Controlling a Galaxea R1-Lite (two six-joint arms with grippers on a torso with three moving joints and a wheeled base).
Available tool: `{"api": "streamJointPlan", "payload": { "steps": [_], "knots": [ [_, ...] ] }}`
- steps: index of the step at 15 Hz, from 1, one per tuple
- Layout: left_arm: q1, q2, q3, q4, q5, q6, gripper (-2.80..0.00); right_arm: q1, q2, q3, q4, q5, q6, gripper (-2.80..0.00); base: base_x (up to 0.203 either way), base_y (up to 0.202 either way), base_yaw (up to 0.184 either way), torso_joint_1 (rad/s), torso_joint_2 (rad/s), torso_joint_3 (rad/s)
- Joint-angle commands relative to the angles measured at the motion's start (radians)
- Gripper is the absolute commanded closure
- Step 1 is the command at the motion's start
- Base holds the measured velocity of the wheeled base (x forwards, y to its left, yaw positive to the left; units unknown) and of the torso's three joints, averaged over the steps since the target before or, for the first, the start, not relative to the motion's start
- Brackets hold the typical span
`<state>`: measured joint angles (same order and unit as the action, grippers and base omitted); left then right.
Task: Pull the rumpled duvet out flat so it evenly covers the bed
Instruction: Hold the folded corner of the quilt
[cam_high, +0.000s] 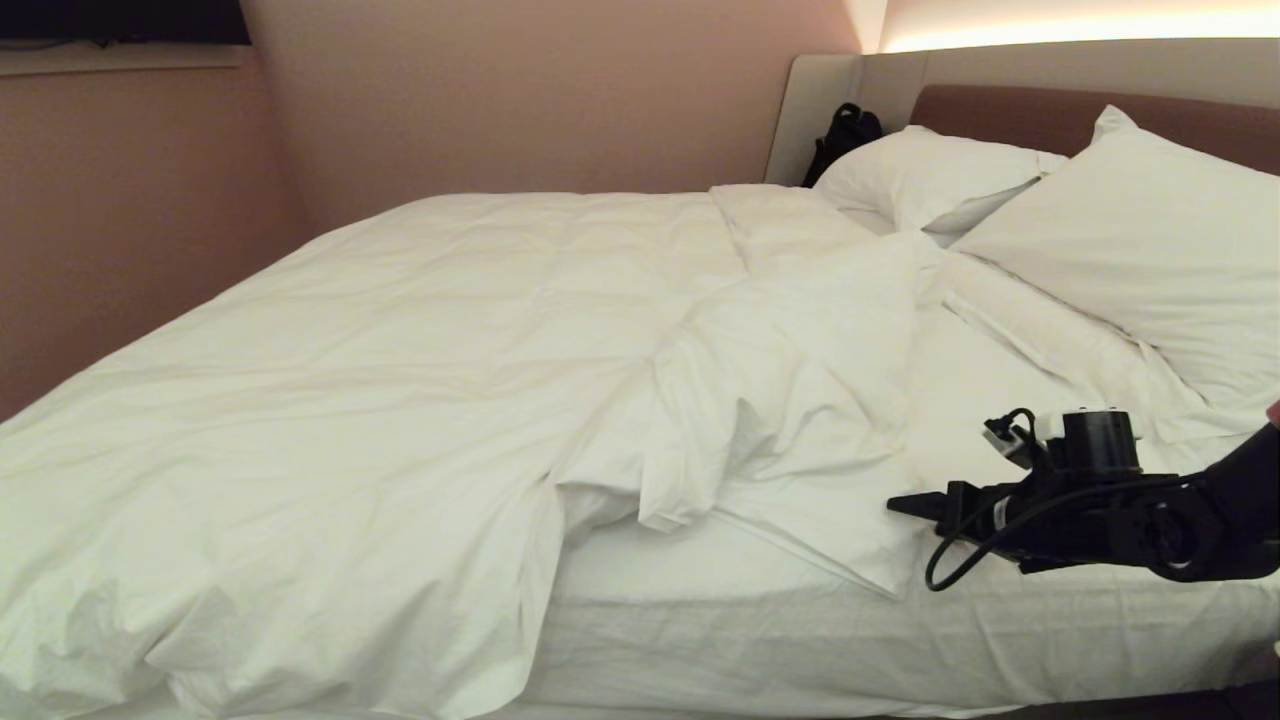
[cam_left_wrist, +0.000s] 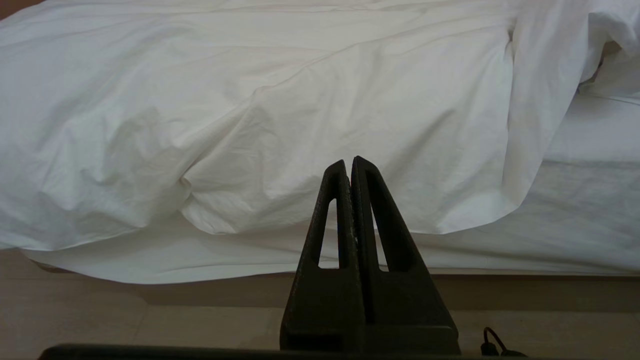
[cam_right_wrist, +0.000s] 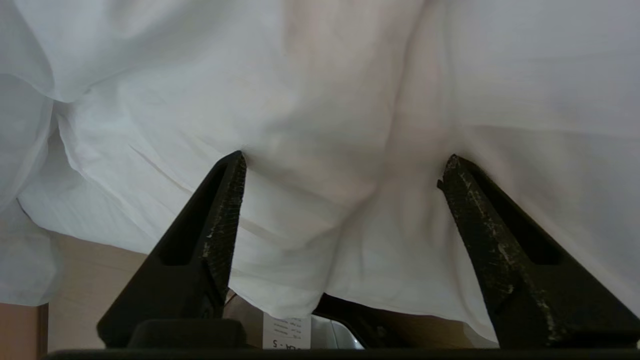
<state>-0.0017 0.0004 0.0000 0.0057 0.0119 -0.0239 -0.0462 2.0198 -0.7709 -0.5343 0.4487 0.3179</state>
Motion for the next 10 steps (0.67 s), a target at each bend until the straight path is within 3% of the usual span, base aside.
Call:
{"api": "streamJointPlan", "payload": {
  "steps": [1,5,10],
  "knots": [
    [0.0,0.0,0.0,0.0,0.0,-0.001,0.0,0.015,0.004,-0.005,-0.004,0.004,0.004,-2.8,0.0,0.0,0.0,0.0,0.0,0.0],
    [0.0,0.0,0.0,0.0,0.0,-0.001,0.0,0.041,0.006,-0.033,-0.026,0.08,0.013,-2.8,0.0,0.0,0.0,0.0,0.0,0.0],
    [0.0,0.0,0.0,0.0,0.0,-0.001,0.0,0.065,0.056,-0.084,-0.027,0.082,0.018,-2.8,0.0,0.0,0.0,0.0,0.0,0.0]
  ]
}}
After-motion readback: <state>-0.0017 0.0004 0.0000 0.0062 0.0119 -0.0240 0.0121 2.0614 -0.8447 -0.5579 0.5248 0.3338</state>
